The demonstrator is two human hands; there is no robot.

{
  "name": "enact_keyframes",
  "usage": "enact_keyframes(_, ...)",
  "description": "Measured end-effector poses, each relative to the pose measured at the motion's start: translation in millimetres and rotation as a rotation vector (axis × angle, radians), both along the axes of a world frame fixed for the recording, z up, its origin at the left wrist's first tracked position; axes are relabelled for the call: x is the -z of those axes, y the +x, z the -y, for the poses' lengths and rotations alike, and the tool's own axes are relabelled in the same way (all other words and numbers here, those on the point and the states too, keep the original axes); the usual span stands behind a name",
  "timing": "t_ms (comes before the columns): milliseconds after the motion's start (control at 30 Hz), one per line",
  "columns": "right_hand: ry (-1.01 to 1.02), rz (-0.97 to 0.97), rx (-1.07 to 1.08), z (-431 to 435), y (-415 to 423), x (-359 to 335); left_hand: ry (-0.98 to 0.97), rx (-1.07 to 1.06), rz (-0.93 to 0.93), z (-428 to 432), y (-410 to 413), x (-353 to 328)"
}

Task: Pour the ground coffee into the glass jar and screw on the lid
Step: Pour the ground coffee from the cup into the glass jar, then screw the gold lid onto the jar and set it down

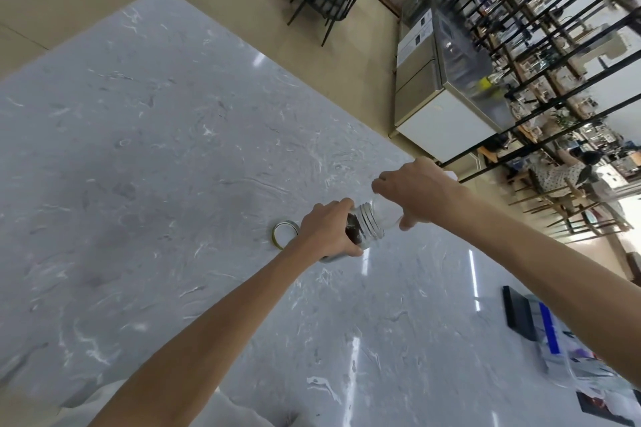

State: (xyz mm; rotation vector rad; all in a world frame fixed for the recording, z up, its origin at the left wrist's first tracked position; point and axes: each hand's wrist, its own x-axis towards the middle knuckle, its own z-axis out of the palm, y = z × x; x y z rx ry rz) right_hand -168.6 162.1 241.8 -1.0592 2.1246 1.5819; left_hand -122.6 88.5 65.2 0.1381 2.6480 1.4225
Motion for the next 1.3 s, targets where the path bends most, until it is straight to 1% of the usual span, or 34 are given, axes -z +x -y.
enact_keyframes(133,0.015,0.014,-0.074,-3.7,1.7,10.1,-0.031,0.005,0.007,2.5,1.3,1.1)
enact_keyframes(200,-0.023,0.008,-0.036,-5.9,1.4,12.2,-0.028,0.003,0.016,3.9,1.5,4.1)
enact_keyframes(300,-0.062,-0.001,-0.109,-11.6,-1.0,17.5,-0.006,-0.003,0.024,7.6,4.4,6.5)
enact_keyframes(367,-0.151,0.038,-0.058,-19.6,-2.3,18.7,-0.007,-0.009,0.013,10.9,7.0,8.6)
enact_keyframes(433,-0.321,0.069,0.062,-32.8,-5.2,16.9,0.047,-0.03,0.004,17.1,11.1,11.9)
enact_keyframes(500,-0.523,0.122,0.233,-46.7,-6.9,14.2,0.127,-0.034,0.006,26.9,15.6,15.8)
enact_keyframes(600,-0.976,0.347,0.661,-70.5,-1.4,19.7,0.234,-0.034,0.049,45.4,26.5,21.7)
enact_keyframes(667,-1.275,0.526,0.881,-82.8,5.7,27.7,0.321,-0.042,0.082,59.6,35.2,24.3)
enact_keyframes(733,-1.429,0.638,0.982,-87.9,12.8,35.8,0.403,-0.05,0.099,73.9,43.6,25.5)
enact_keyframes(833,-1.53,0.714,1.001,-90.5,21.8,49.0,0.475,-0.051,0.097,93.2,54.2,25.2)
enact_keyframes(900,-1.634,0.695,0.99,-90.8,29.5,59.5,0.45,-0.035,0.082,102.7,59.3,21.3)
enact_keyframes(933,-1.672,0.665,0.952,-89.5,35.2,65.8,0.437,-0.027,0.068,105.9,61.5,18.1)
enact_keyframes(1000,-1.66,0.61,0.841,-84.4,48.4,80.5,0.432,-0.01,0.042,109.7,65.2,11.6)
enact_keyframes(1033,-1.649,0.587,0.821,-82.5,54.6,87.3,0.434,0.002,0.038,110.5,67.4,9.2)
enact_keyframes(1133,-1.664,0.466,0.812,-87.2,70.7,106.0,0.435,0.043,0.035,111.5,77.2,8.4)
enact_keyframes(1233,-1.613,0.405,0.814,-98.0,95.3,125.6,0.409,0.085,0.062,113.2,88.5,15.2)
enact_keyframes(1300,-1.617,0.343,0.833,-103.2,115.2,137.2,0.386,0.11,0.064,114.0,96.7,22.0)
